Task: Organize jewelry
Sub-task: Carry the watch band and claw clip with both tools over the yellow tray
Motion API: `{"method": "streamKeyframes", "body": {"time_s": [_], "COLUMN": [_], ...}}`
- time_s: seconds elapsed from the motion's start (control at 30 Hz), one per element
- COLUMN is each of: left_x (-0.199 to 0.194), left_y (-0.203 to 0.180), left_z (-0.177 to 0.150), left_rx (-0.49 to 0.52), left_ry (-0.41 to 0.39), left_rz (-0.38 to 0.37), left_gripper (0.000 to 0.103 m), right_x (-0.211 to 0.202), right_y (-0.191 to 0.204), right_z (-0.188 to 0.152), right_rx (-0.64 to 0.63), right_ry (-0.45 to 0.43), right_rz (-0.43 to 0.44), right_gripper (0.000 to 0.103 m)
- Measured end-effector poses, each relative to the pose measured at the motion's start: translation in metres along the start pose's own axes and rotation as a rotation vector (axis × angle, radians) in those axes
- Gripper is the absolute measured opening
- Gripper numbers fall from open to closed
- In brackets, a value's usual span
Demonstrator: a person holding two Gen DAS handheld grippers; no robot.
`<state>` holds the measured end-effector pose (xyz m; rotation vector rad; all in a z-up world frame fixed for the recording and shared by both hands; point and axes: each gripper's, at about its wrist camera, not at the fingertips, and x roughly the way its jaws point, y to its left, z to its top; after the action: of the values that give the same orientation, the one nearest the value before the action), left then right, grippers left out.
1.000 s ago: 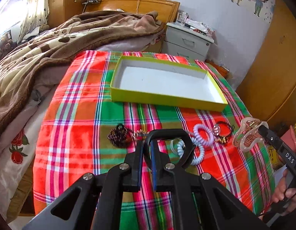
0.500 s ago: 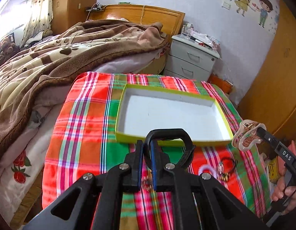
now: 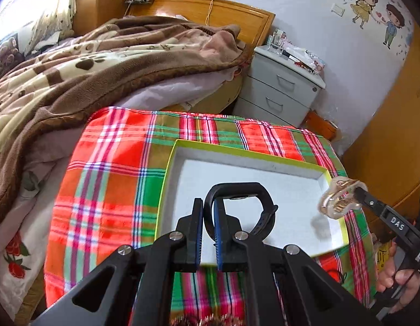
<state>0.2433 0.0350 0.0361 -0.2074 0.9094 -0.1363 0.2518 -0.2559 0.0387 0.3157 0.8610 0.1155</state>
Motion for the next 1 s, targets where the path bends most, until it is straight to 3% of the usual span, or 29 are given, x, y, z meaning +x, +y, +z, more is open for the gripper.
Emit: {"method": "streamKeyframes", "body": {"time_s": [0.47, 1.0], "left_x": [0.057, 0.084], "left_y": [0.008, 0.011], "left_z": [0.025, 0.024], "left_rx": [-0.008, -0.025], "left_ry": [0.068, 0.136], "left_rz": [0.022, 0.032], "left_gripper": [0.008, 0.008], "right_x": [0.054, 0.067], "right_y": [0.002, -0.004], "right_z": [0.021, 0.028], "right_rx": [0.048, 0.083], "right_ry": [0.112, 0.170], "right_rz": [-0.001, -0.047], "right_gripper": [0.018, 0.020]}}
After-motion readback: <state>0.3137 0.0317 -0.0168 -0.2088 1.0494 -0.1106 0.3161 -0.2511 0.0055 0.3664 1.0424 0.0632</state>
